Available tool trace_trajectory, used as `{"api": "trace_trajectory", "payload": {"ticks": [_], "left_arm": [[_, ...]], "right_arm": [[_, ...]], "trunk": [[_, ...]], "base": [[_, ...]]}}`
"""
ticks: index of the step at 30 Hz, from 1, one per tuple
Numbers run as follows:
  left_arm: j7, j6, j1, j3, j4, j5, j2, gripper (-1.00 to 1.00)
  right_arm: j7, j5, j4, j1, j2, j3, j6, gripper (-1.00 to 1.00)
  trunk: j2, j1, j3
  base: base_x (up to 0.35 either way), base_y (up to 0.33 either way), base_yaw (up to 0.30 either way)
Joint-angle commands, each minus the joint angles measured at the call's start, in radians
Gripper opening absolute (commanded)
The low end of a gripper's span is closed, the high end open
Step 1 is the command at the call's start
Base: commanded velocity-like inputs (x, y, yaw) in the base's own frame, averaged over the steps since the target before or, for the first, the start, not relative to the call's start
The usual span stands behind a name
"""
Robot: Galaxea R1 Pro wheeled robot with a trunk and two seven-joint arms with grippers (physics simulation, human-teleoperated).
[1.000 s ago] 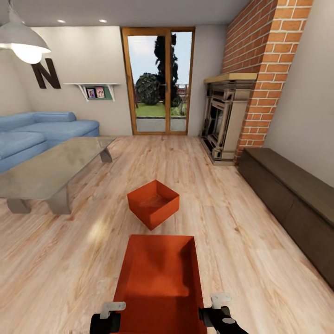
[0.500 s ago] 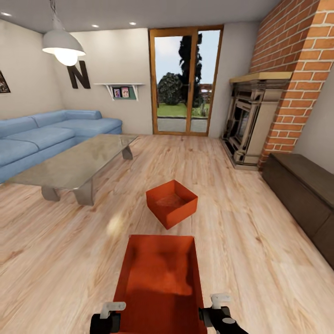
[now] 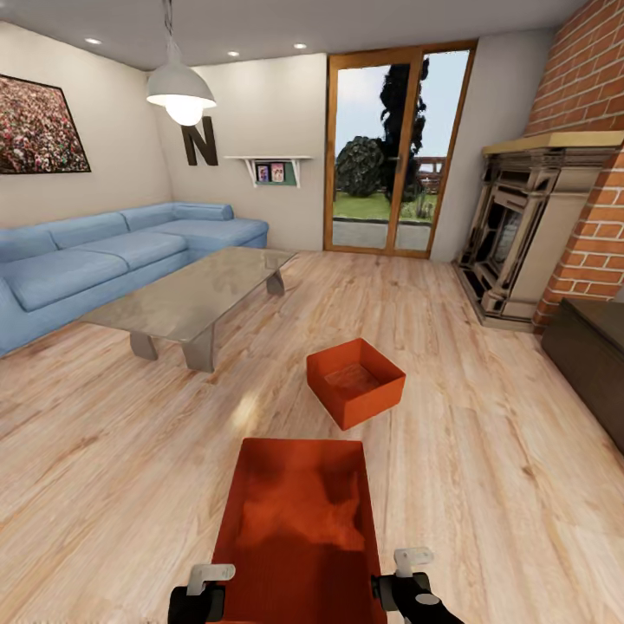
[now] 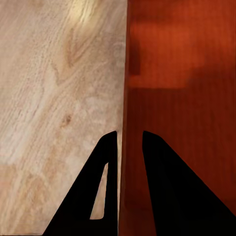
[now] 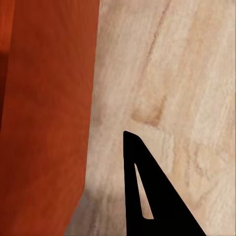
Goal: Move the two storage containers from the living room to the garage. In the garage, place one container on the floor and stack the other container on top of it (either order is fine).
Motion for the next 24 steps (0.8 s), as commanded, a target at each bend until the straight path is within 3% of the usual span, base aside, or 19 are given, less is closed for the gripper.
{"api": "trace_trajectory", "payload": {"ticks": [1, 24], "left_arm": [[0.016, -0.004, -0.001, 0.005, 0.001, 0.002, 0.001, -1.00], [0.016, -0.003, -0.001, 0.005, 0.001, 0.002, 0.001, -1.00]], "right_arm": [[-0.011, 0.006, 0.000, -0.001, -0.001, 0.001, -0.002, -1.00], [-0.011, 0.005, 0.000, -0.001, -0.001, 0.001, -0.002, -1.00]], "trunk": [[0.000, 0.000, -0.001], [0.000, 0.000, -0.001]], "base": [[0.000, 0.000, 0.291], [0.000, 0.000, 0.292]]}}
